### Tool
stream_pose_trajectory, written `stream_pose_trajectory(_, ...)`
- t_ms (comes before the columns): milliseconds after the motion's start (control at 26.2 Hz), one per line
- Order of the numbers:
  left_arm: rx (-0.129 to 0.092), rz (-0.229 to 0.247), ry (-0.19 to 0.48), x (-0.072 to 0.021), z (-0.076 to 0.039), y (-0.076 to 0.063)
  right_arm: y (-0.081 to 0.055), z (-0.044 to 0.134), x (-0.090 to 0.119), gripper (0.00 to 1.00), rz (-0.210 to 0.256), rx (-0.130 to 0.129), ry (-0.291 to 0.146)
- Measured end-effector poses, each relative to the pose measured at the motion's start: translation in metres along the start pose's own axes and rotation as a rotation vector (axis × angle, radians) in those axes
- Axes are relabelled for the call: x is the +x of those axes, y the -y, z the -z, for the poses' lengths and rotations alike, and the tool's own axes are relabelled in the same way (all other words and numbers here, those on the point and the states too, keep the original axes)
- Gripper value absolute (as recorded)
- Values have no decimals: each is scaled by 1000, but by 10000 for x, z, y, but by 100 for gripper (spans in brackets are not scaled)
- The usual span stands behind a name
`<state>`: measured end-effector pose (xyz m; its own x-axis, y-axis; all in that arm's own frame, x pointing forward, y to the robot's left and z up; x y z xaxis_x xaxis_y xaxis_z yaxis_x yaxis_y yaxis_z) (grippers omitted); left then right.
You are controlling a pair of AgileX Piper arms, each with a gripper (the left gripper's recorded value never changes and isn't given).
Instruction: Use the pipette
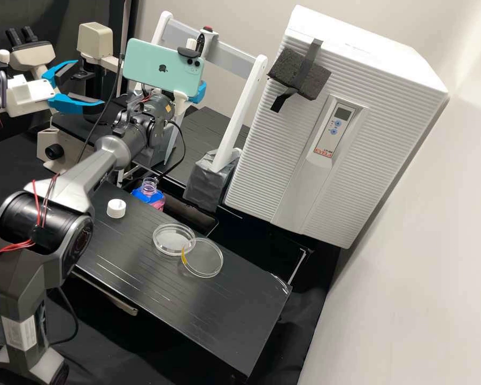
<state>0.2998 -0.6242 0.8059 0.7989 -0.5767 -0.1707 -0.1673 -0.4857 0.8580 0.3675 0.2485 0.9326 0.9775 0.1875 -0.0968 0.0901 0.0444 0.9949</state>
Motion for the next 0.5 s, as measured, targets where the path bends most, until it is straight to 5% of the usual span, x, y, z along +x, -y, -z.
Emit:
stream_pose_trajectory(421,-2,1,5,3,-18,3,36,-30,-3,0,1,6,-3)
stream_pose_trajectory(459,-2,1,5,3,-18,3,39,-32,-3,100,0,6,-4)
stream_pose_trajectory(497,-2,1,5,3,-18,3,45,-38,-2,100,2,6,-2)
